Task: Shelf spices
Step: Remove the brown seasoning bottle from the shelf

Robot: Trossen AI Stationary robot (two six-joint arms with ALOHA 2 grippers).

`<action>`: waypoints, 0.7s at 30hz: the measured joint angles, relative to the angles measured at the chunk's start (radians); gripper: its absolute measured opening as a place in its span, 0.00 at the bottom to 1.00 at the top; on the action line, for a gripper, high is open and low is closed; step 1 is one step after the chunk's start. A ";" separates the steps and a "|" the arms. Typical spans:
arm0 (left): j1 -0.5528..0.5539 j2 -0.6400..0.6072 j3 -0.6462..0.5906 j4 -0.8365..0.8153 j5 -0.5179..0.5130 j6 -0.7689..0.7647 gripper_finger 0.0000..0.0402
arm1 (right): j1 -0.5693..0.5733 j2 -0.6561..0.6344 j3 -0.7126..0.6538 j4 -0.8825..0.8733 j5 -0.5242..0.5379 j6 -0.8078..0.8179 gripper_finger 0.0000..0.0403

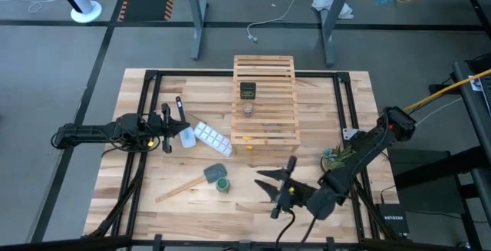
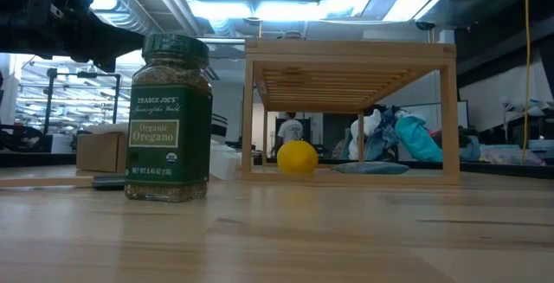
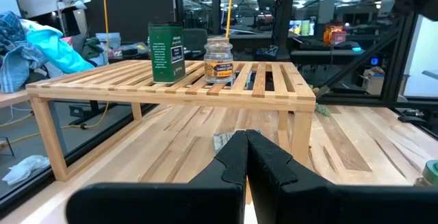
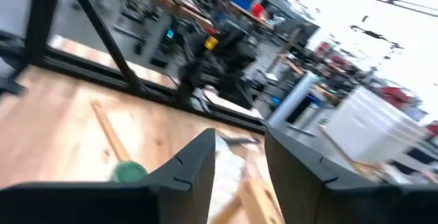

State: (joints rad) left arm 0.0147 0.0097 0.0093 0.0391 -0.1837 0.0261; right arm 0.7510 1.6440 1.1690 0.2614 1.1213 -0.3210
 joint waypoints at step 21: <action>0.000 0.000 0.000 0.007 -0.002 -0.238 0.00 | 0.057 -0.209 0.000 -0.691 0.083 0.526 0.26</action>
State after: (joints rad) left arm 0.0147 0.0101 0.0090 0.0458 -0.1855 -0.2122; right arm 0.8084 1.4346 1.1690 -0.4298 1.2039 0.2051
